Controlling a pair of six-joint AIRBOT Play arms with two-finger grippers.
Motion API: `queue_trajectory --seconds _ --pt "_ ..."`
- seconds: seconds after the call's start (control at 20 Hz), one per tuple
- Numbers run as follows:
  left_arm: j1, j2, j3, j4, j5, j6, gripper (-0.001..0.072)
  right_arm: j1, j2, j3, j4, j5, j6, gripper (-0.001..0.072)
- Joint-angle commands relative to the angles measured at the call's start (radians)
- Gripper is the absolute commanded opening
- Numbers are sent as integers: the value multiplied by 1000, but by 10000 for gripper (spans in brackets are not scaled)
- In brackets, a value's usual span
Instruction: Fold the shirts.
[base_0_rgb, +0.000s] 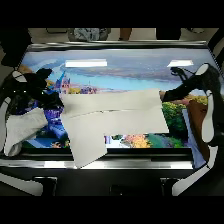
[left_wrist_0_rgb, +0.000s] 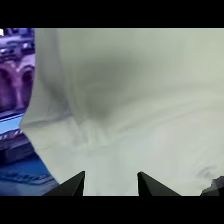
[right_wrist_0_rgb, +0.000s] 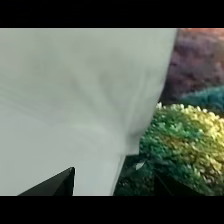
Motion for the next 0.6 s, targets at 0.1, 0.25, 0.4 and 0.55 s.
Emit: queue_trajectory --seconds 0.1,0.25,0.4,0.55 --pt "50 197 -295 -1 17 52 497 -123 88 -92 -46 186 4 567" --pt "47 372 -682 -44 158 135 527 -124 151 -243 -53 112 3 567" --pt "39 505 -917 -100 260 173 526 -124 161 -275 -43 108 -10 567" --pt "-7 524 -995 -124 317 174 525 -125 161 -275 -43 109 -11 567"
